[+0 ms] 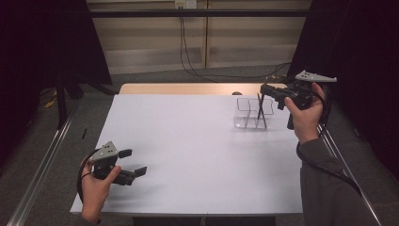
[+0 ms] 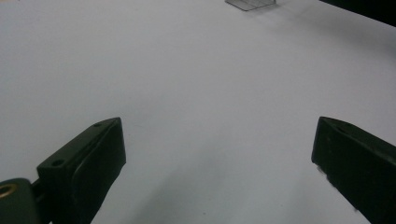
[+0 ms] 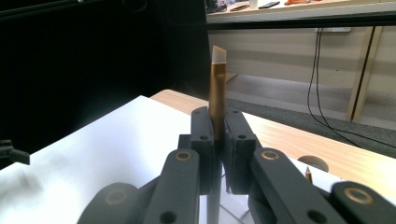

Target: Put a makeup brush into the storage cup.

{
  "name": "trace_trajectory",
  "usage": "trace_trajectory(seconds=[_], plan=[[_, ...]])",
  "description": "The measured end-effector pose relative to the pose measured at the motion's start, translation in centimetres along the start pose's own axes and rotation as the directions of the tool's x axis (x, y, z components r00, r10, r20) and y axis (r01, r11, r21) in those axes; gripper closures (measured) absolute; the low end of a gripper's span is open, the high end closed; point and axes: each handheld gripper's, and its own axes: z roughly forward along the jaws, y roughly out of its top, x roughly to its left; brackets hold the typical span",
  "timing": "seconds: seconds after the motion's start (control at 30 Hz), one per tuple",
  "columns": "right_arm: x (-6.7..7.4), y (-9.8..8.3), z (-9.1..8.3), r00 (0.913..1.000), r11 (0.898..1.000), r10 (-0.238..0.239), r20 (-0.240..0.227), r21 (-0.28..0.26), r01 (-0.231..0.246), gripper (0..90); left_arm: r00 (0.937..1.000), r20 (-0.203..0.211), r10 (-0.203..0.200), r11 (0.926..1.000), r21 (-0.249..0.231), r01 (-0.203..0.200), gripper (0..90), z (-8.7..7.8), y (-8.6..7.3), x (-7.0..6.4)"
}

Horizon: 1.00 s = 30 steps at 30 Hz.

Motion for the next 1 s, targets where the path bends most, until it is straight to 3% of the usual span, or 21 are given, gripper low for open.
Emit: trace_trajectory(seconds=[0.33,1.0], plan=[[-0.8,0.1,0.2,0.9987,1.0,0.008,0.05,-0.007,-0.008,84.8,1.0,0.001,-0.003,1.0,0.002,0.003,2.7,0.0,-0.1,0.0],[-2.1,0.6,0.2,0.9939,0.999,0.024,0.108,-0.028,-0.021,84.8,1.0,-0.003,-0.001,1.0,0.0,0.001,2.9,0.0,-0.1,0.1]])
